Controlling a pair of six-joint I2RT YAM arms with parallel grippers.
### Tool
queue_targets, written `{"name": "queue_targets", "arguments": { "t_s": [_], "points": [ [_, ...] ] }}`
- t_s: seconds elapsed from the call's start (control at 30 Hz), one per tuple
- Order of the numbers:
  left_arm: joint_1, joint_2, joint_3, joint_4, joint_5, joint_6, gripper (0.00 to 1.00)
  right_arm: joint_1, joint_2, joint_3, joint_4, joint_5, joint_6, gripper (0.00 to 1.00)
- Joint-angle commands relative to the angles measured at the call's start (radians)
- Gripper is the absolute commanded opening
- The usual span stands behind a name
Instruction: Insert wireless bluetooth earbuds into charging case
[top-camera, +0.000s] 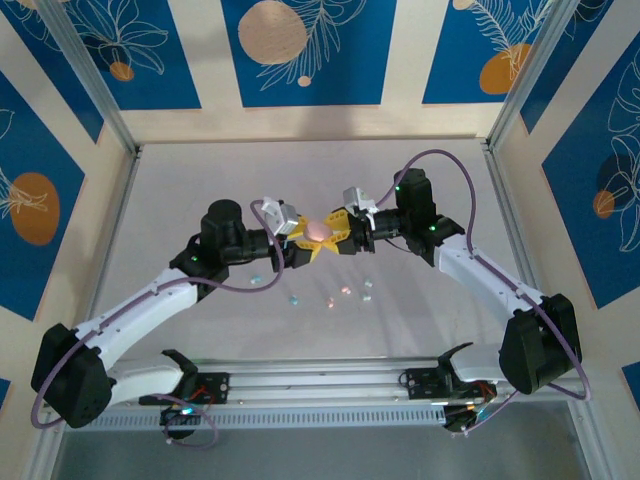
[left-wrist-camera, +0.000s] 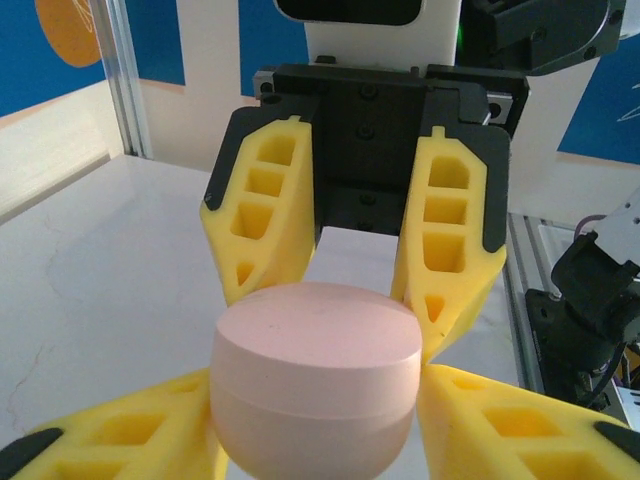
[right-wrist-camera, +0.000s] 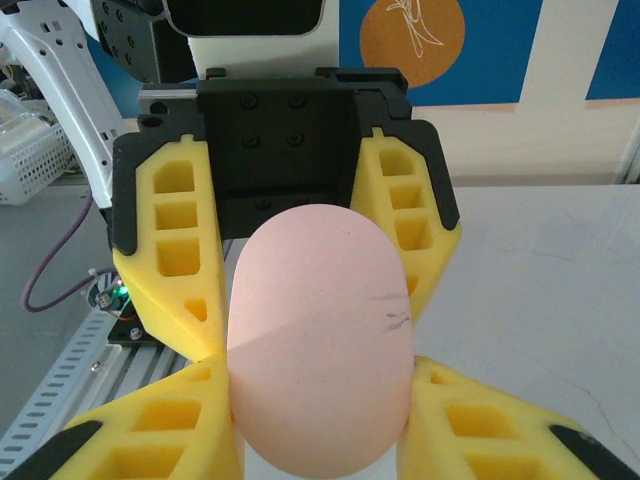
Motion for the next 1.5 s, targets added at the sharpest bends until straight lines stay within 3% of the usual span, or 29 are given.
{"name": "queue_targets", "arguments": {
  "t_s": [0.0, 0.8, 0.97, 1.23, 1.47],
  "points": [
    [-0.001, 0.003, 0.017, -0.012, 0.020, 0.020, 0.44, 0.002, -0.013, 0.032, -0.022, -0.023, -0.015, 0.36],
    [-0.001, 0.007, 0.022, 0.007, 0.039, -0.025, 0.47, 0.005, -0.009, 0.037, -0.042, -0.021, -0.045, 0.36],
    [0.000, 0.018, 0.039, -0.024, 0.047, -0.019, 0.43, 0.005, -0.010, 0.037, -0.042, -0.020, -0.048, 0.37],
    [-0.001, 0.018, 0.037, -0.013, 0.063, -0.031, 0.52, 0.005, -0.012, 0.035, -0.058, -0.007, -0.068, 0.36],
    [-0.001, 0.016, 0.036, -0.015, 0.059, -0.028, 0.49, 0.001, -0.013, 0.035, -0.068, -0.011, -0.080, 0.36]
  ]
}}
